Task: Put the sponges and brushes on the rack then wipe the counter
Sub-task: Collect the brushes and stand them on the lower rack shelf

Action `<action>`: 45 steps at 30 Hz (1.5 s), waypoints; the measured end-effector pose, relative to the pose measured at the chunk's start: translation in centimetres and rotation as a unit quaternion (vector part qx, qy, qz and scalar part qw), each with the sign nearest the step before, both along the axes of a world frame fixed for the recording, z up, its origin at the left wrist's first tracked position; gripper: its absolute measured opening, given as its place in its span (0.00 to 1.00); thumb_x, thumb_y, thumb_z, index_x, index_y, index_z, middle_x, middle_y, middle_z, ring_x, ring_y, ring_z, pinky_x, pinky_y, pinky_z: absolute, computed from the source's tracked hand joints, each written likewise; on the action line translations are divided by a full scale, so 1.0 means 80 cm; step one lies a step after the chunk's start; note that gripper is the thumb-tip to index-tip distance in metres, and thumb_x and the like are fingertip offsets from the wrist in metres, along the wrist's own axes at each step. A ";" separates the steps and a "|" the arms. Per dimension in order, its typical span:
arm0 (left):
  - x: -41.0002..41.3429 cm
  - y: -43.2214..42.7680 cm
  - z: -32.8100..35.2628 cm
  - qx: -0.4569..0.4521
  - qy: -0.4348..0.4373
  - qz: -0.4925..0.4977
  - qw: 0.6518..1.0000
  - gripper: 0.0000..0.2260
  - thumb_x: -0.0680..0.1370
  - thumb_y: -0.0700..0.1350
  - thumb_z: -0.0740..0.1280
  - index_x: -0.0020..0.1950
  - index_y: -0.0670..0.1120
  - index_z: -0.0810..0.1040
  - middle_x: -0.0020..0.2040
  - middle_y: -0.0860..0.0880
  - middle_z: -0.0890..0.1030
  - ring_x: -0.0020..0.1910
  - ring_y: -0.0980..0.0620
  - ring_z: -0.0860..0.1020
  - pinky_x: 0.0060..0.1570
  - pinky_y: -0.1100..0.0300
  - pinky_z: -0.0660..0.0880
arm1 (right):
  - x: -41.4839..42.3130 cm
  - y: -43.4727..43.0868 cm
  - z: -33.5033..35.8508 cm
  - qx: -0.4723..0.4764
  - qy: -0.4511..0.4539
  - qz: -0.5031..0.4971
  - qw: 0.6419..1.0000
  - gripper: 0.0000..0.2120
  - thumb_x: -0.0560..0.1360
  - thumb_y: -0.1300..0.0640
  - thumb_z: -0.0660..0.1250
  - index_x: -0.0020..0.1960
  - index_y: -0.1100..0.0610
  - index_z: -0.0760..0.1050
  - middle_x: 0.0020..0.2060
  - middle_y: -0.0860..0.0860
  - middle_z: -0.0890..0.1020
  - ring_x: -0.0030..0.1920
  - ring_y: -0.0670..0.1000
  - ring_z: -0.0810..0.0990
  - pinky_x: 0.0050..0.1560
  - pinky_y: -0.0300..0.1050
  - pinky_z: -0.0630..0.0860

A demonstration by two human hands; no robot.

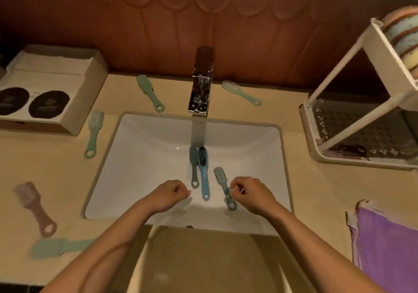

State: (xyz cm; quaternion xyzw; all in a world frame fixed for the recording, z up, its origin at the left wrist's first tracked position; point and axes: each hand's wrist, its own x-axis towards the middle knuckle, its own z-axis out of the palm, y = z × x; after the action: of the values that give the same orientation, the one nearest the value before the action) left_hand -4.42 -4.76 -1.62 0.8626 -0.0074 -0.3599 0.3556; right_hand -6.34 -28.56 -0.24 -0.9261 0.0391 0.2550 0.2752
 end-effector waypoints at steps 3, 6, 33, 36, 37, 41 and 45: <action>0.006 0.012 -0.026 0.023 0.024 0.037 0.999 0.07 0.79 0.46 0.61 0.44 0.43 0.72 0.44 0.45 0.74 0.43 0.49 0.71 0.44 0.58 0.68 | 0.019 0.021 -0.024 -0.033 0.028 0.003 0.999 0.09 0.74 0.52 0.64 0.53 0.52 0.77 0.49 0.51 0.82 0.46 0.52 0.80 0.47 0.50 0.78; 0.016 0.016 -0.053 0.030 0.035 0.070 0.996 0.08 0.79 0.46 0.63 0.47 0.41 0.75 0.45 0.45 0.76 0.45 0.48 0.74 0.48 0.55 0.71 | 0.039 0.033 -0.046 -0.068 0.054 0.003 0.996 0.10 0.75 0.51 0.65 0.55 0.52 0.76 0.52 0.52 0.81 0.48 0.53 0.79 0.45 0.47 0.76; 0.105 -0.047 -0.133 0.210 -0.028 0.096 0.973 0.05 0.79 0.48 0.61 0.45 0.47 0.69 0.34 0.54 0.68 0.33 0.55 0.69 0.32 0.63 0.63 | 0.106 0.064 -0.158 -0.207 0.031 0.015 0.978 0.18 0.76 0.52 0.63 0.62 0.57 0.63 0.53 0.53 0.77 0.49 0.54 0.81 0.46 0.45 0.76; 0.096 -0.045 -0.132 0.213 -0.012 0.103 0.972 0.05 0.79 0.47 0.61 0.47 0.47 0.71 0.33 0.54 0.67 0.30 0.57 0.67 0.27 0.65 0.61 | 0.106 0.064 -0.157 -0.206 0.027 0.011 0.978 0.15 0.76 0.55 0.64 0.60 0.57 0.65 0.52 0.54 0.78 0.49 0.54 0.80 0.47 0.45 0.77; 0.094 -0.043 -0.132 0.206 -0.001 0.111 0.972 0.05 0.79 0.47 0.61 0.47 0.46 0.72 0.32 0.54 0.67 0.31 0.56 0.68 0.28 0.64 0.62 | 0.105 0.063 -0.156 -0.208 0.025 0.011 0.978 0.14 0.76 0.56 0.63 0.60 0.57 0.65 0.51 0.53 0.78 0.49 0.54 0.80 0.47 0.45 0.77; 0.087 -0.032 -0.127 0.148 0.039 0.153 0.976 0.05 0.76 0.44 0.64 0.41 0.46 0.72 0.33 0.53 0.70 0.38 0.51 0.73 0.37 0.60 0.67 | 0.095 0.059 -0.148 -0.195 0.027 0.005 0.980 0.13 0.76 0.55 0.63 0.59 0.57 0.67 0.51 0.54 0.77 0.50 0.55 0.80 0.49 0.45 0.76; 0.072 -0.021 -0.114 0.047 0.045 0.196 0.979 0.08 0.76 0.41 0.62 0.37 0.45 0.70 0.33 0.51 0.75 0.32 0.54 0.73 0.35 0.60 0.72 | 0.080 0.057 -0.134 -0.093 0.042 -0.053 0.993 0.14 0.76 0.56 0.63 0.60 0.59 0.69 0.54 0.56 0.73 0.51 0.57 0.78 0.49 0.46 0.74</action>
State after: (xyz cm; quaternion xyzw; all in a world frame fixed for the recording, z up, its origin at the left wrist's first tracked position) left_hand 1.36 -6.46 -10.71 0.8460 0.1944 -0.3216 0.3782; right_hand 0.09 -23.96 -11.00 -0.9329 0.1231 0.2737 0.1993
